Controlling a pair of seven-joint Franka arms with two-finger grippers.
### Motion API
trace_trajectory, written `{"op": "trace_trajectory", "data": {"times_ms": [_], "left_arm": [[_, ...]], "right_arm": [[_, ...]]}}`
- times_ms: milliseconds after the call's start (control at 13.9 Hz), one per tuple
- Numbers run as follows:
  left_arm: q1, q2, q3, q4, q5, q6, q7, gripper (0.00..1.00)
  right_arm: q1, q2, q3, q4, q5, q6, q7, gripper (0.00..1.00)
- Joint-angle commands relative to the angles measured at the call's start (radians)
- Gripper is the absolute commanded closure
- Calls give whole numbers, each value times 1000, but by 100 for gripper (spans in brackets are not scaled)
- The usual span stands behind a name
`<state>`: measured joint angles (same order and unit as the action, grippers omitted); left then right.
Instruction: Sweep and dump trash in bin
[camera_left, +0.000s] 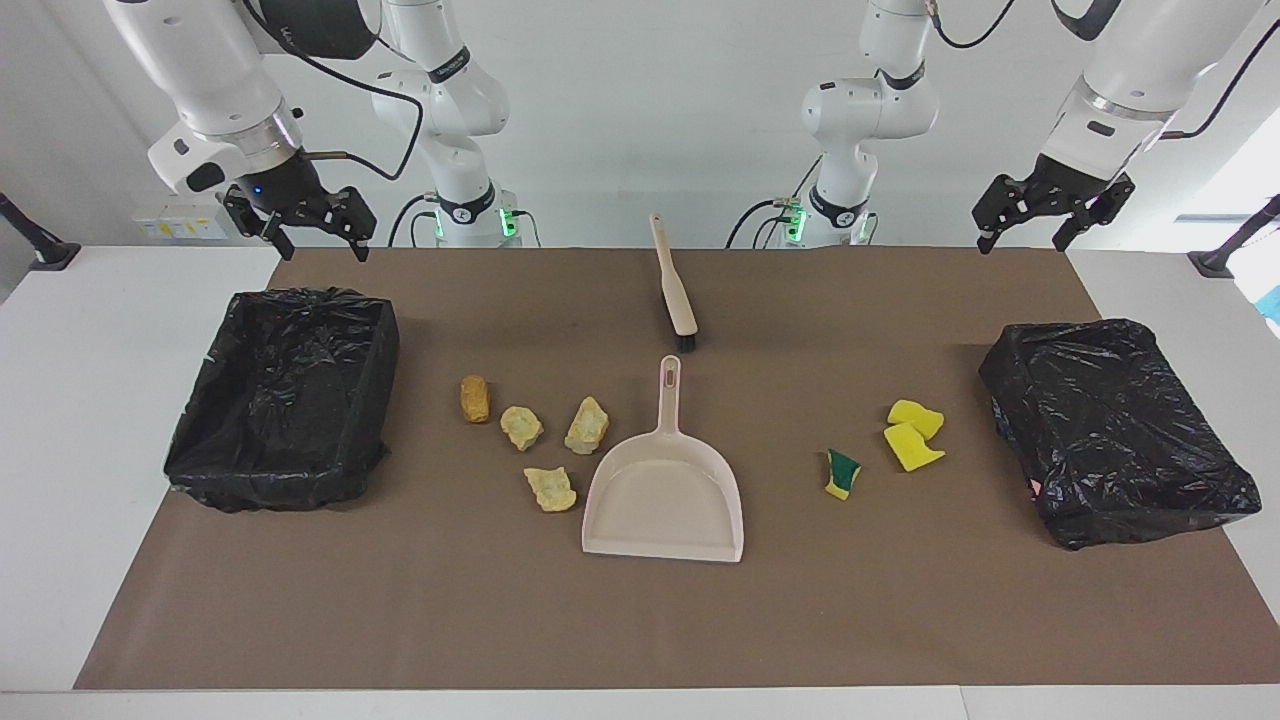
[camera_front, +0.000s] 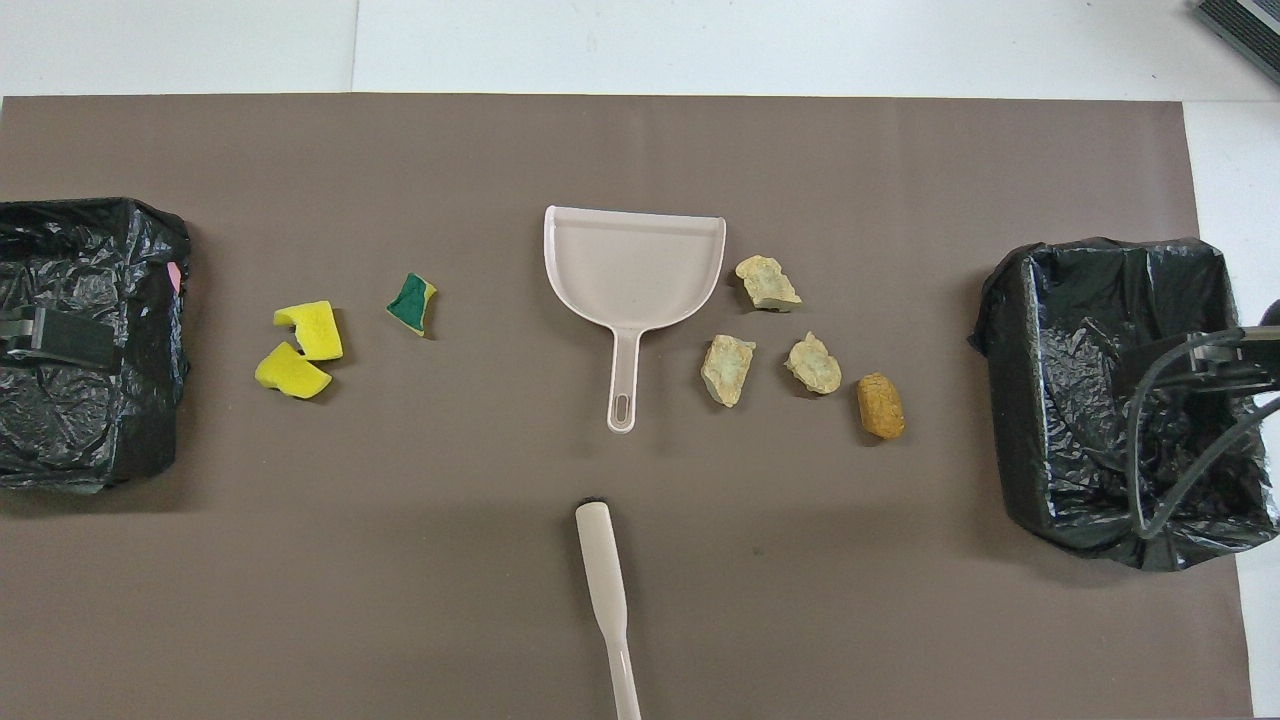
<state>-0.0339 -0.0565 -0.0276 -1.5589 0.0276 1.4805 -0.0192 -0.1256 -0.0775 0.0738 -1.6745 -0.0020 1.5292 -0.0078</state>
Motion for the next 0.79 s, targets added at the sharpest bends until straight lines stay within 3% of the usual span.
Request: {"op": "trace_trajectory", "data": {"times_ms": [0, 575, 719], "left_arm": [[3, -8, -2, 2, 12, -6, 10, 0], [-14, -9, -12, -1, 12, -35, 22, 0], [-27, -32, -18, -42, 3, -29, 21, 0]], "right_arm": [[-5, -24, 0, -22, 27, -14, 11, 0], [-5, -24, 0, -22, 27, -15, 11, 0], [-5, -24, 0, -22, 27, -14, 11, 0]]}}
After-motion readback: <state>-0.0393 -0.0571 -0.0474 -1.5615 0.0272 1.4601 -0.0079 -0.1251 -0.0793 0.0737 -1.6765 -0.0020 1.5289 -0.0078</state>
